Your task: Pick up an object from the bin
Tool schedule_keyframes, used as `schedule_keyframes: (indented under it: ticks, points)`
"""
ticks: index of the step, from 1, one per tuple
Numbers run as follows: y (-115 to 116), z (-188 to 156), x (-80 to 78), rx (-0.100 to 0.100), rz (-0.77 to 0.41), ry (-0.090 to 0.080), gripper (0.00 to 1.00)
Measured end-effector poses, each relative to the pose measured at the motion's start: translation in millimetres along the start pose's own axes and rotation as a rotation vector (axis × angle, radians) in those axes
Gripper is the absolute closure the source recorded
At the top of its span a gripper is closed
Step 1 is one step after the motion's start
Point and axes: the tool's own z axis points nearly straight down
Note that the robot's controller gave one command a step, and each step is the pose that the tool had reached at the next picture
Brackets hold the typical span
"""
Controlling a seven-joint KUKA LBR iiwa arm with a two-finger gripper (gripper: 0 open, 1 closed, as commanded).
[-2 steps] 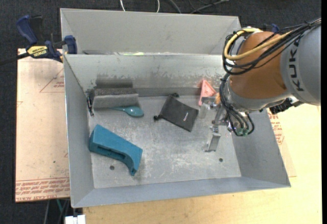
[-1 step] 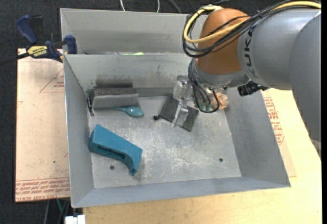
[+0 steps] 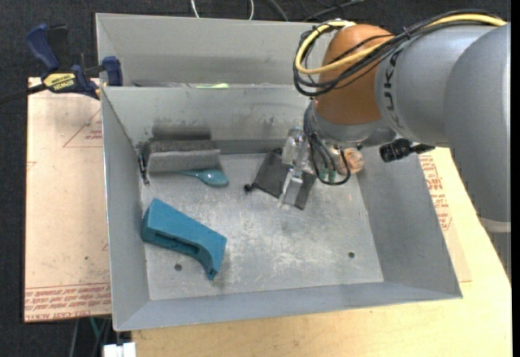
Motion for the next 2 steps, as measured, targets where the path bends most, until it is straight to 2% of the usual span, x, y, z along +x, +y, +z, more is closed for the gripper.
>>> schedule_keyframes:
  ticks: [1,2]
  points:
    - [-6.7,39.3,5.2,-0.01,0.257,-0.013,0.0]
    - [0.4,48.8,-8.3,-0.002,0.253,-0.005,1.0]
